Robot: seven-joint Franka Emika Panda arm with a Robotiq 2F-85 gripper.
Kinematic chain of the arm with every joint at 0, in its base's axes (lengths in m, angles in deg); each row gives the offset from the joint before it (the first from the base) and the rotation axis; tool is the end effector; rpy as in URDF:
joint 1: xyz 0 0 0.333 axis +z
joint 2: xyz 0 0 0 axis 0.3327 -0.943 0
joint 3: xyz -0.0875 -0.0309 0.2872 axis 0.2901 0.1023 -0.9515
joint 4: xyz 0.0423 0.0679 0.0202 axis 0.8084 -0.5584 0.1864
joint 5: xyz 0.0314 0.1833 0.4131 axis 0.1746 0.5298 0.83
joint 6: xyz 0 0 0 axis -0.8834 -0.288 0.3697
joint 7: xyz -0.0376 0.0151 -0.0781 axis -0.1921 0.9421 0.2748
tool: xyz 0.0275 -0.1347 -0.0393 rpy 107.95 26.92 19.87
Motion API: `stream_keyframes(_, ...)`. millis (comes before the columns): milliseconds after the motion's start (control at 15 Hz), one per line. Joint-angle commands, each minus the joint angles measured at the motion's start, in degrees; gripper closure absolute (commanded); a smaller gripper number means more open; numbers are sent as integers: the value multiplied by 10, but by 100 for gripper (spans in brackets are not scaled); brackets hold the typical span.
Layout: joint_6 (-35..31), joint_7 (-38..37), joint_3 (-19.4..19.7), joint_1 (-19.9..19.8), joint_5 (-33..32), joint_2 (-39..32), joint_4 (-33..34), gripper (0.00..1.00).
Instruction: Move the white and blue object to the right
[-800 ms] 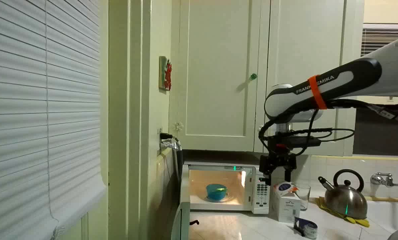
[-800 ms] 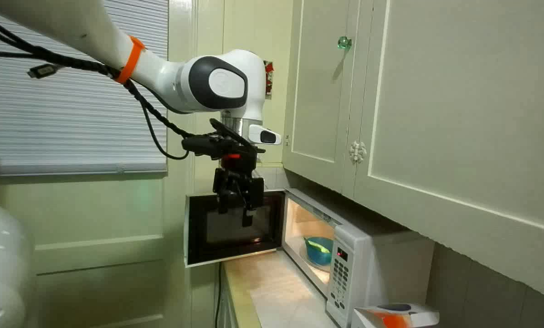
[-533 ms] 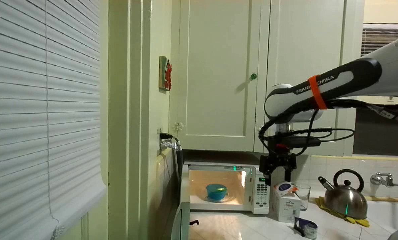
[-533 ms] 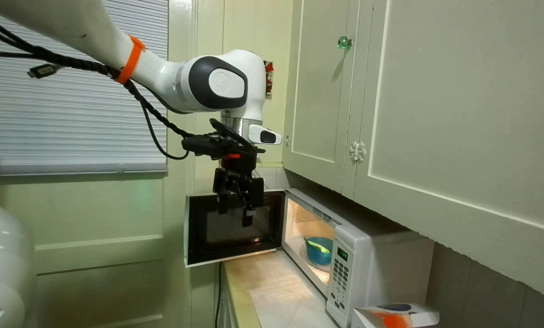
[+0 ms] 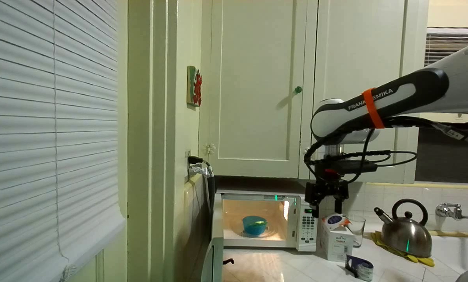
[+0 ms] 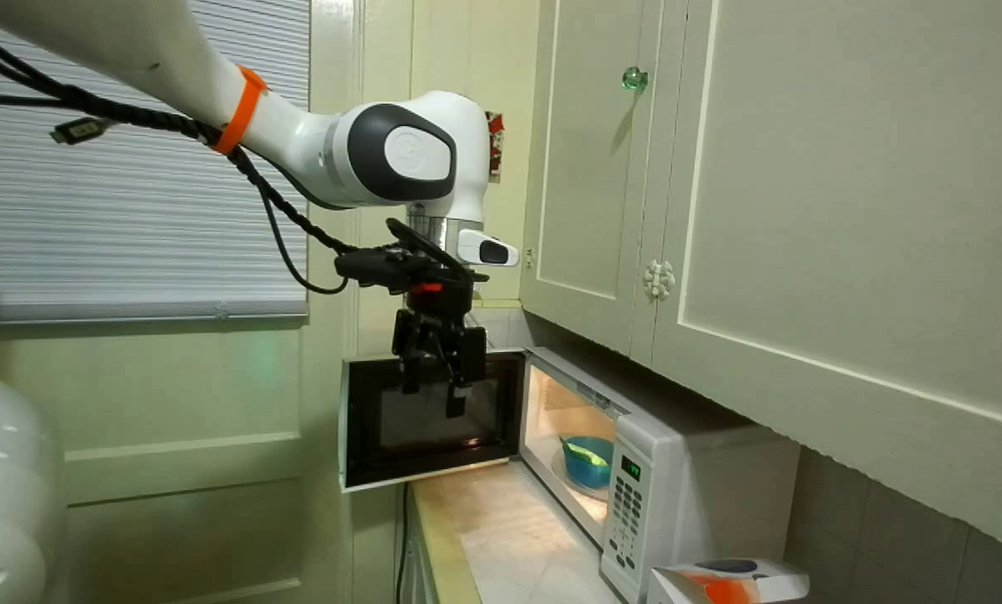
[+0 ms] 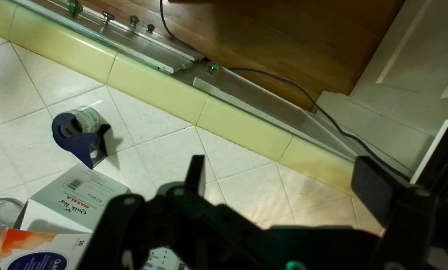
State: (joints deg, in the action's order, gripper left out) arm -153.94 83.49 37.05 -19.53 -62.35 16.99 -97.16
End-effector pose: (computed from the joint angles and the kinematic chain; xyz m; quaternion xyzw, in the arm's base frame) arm 0.4281 -0.0017 0.4158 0.9999 -0.0045 -0.0101 0.0123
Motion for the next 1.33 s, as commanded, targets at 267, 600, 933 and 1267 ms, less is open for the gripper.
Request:
stream_keyframes(267,1,0,0,0,0,0,1,0)
stream_keyframes(600,-60,61,51,-24,-20,4,-42,0)
stream_keyframes(933,-228,163,139,-59,-25,-41,-106,0)
stream_keyframes(1267,-334,202,174,-70,-10,-81,-130,0)
